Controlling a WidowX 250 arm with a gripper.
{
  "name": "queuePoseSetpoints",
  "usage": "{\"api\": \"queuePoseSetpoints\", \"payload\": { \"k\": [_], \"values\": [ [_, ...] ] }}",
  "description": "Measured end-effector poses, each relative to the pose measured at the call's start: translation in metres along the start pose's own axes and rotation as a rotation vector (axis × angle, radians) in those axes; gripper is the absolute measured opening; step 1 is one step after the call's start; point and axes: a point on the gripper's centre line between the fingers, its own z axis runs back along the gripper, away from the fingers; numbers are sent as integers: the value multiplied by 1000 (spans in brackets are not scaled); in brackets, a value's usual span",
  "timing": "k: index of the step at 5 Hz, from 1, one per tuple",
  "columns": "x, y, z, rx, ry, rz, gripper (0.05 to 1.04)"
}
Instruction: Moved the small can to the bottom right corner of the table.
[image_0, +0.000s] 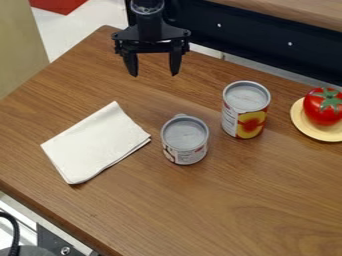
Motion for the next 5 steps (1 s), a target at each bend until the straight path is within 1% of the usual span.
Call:
{"api": "queuePoseSetpoints", "payload": {
  "k": [1, 2, 3, 4, 5],
  "values": [
    [-7, 0, -11, 7, 37, 12, 997],
    [-11, -2, -18, -3, 64, 130, 997],
    [-10, -5, -25, 15, 50, 198, 997],
    [-19, -6, -32, 28, 31, 212, 997],
    [-26, -11, -36, 16, 34, 243, 997]
  ]
}}
